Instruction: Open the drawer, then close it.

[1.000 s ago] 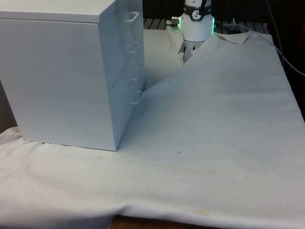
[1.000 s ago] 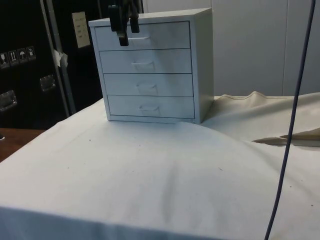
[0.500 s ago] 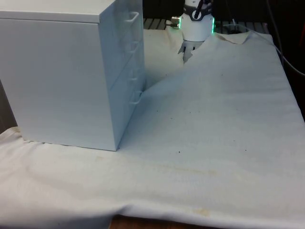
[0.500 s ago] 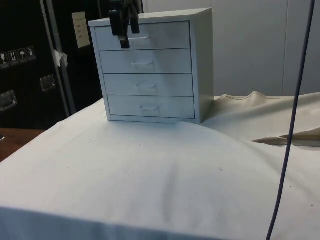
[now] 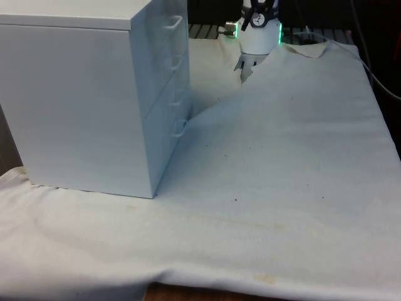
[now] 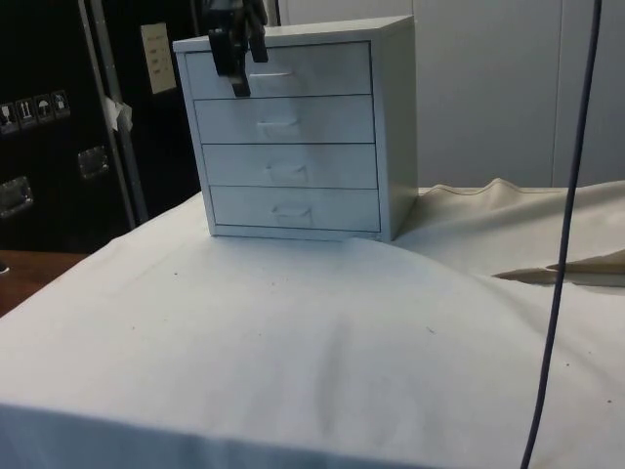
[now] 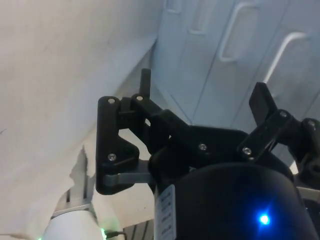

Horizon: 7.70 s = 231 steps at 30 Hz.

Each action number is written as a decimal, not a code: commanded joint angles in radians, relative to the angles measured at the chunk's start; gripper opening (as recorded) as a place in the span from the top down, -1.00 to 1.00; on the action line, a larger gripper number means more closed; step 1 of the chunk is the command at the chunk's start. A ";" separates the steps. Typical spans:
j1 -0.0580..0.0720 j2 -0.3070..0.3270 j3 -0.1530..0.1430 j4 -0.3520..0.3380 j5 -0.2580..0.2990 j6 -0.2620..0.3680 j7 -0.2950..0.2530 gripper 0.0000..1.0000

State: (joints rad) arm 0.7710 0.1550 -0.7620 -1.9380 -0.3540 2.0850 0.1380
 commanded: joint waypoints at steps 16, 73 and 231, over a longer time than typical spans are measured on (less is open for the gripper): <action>-0.007 0.065 -0.047 0.004 -0.048 0.041 0.000 -1.00; -0.005 0.117 -0.074 0.004 -0.080 0.062 0.017 0.90; 0.039 0.345 0.270 0.262 -0.171 -0.277 0.500 -1.00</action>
State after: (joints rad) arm 0.8140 0.5100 -0.4950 -1.6650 -0.5320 1.7910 0.6400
